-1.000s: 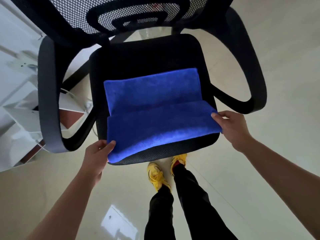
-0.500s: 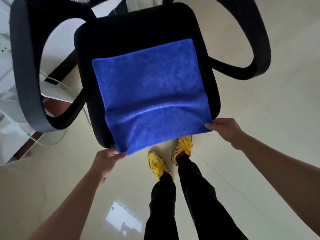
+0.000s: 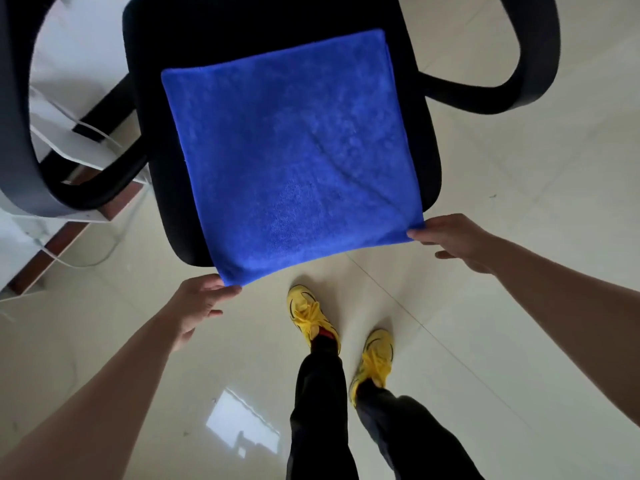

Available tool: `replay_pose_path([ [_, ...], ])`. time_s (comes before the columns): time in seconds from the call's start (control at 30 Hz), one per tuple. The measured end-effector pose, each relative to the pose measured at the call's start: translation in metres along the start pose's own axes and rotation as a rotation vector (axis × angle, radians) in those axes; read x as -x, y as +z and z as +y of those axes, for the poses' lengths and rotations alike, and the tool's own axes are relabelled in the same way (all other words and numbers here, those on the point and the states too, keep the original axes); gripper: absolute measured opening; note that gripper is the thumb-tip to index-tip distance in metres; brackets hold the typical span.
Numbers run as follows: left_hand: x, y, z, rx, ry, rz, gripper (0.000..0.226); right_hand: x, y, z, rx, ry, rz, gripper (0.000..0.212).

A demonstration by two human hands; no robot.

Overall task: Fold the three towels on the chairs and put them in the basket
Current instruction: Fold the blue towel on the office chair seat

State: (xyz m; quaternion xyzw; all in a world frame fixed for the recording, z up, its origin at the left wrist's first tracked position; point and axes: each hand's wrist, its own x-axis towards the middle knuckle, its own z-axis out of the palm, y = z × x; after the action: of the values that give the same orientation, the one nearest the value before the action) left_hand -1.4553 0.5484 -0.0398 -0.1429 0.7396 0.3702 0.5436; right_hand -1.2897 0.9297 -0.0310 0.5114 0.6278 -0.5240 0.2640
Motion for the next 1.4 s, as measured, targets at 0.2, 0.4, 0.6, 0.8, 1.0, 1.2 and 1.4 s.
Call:
replay_pose_path([
  [0.2, 0.001, 0.004, -0.016, 0.050, 0.003, 0.101, 0.025, 0.008, -0.014, 0.019, -0.130, -0.005, -0.038, 0.037],
  [0.4, 0.024, 0.030, -0.033, 0.519, -0.093, 0.216, 0.013, 0.036, -0.005, 0.031, -0.315, 0.055, 0.035, 0.032],
  [0.6, 0.078, 0.024, -0.017, 0.687, -0.060, 0.243, 0.007, 0.085, -0.011, 0.011, -0.464, 0.093, 0.094, 0.013],
  [0.8, 0.108, -0.021, 0.059, 0.795, 0.110, 0.149, 0.011, 0.112, -0.027, -0.058, -0.727, 0.006, 0.066, 0.002],
  [1.0, 0.071, -0.044, 0.143, 0.904, 0.113, 0.075, 0.012, 0.075, -0.030, -0.120, -1.111, -0.028, -0.039, 0.009],
  [1.2, 0.010, -0.053, 0.202, 0.966, 0.074, 0.113, 0.020, 0.012, -0.019, -0.175, -1.195, -0.047, -0.024, 0.016],
  [1.4, -0.032, -0.063, 0.227, 0.997, 0.029, 0.177, 0.019, -0.033, -0.021, -0.208, -1.189, -0.009, -0.019, 0.018],
])
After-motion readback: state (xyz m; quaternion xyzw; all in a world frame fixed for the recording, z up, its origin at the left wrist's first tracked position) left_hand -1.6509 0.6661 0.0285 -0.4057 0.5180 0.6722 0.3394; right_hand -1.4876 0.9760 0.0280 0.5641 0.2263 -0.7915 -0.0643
